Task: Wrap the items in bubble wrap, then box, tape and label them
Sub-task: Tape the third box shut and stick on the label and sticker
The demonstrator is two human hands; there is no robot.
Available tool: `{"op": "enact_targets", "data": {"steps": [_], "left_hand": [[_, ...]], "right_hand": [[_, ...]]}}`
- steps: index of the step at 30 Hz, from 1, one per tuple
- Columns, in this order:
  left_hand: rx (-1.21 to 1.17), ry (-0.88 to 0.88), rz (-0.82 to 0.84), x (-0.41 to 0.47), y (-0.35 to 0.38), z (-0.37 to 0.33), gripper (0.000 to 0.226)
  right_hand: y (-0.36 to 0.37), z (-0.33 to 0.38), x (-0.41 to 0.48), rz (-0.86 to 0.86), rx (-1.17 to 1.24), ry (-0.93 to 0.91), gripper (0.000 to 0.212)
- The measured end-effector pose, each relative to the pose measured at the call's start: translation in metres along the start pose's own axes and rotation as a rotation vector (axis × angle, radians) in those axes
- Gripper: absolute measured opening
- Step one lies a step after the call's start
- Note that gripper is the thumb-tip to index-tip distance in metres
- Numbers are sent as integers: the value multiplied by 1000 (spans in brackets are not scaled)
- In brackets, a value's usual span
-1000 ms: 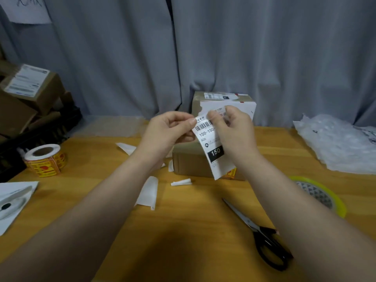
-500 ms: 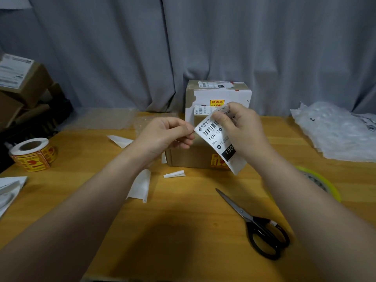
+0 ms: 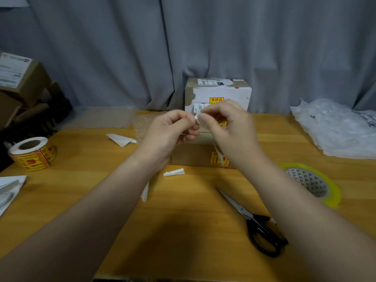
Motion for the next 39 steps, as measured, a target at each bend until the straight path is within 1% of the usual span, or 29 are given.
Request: {"op": "enact_targets", "data": {"steps": [2,4,5,8,11,18,27,30,33,36,39], "left_hand": [[-8,41,-12,0,3,-2,13],[-18,71,-18,1,4,-4,14],[-11,82,-13,0,4,-5,13],[31,102,2,0,4,-6,10],[60,109,5,0,4,-8,9],[63,119,-30,-3,2,-10,13],[84,131,-47,-4,0,-14,14],[121,155,-31,-6,0,-16,14],[170,187,5,-8,4,-19,13],[199,197,-4,-9,7,-19,15],[211,191,-18,-8,6,-18,19]], "right_hand": [[11,3,-2,124,179,75,8],[15,-3,-3,150,354,192,10],[15,-6,-3,147,388,230,11],[14,-13,-3,127,389,301,11],[15,-13,-5,114,384,329,9],[16,-8,-5,142,338,319,9],[22,-3,-6,184,387,298,9],[23,-5,-7,208,453,307,9],[22,-7,-7,202,455,319,8],[23,-10,-8,172,442,377,13],[27,-18,-11,154,508,510,15]]}}
Point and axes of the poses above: each hand's wrist, its own x-axis towards the middle knuckle, its own y-axis out of the palm, z = x × y, the point moved 8 cm from there along x, towards the middle knuckle, and after that the axes turned 14 degrees about -x, right-handed, at the moved point
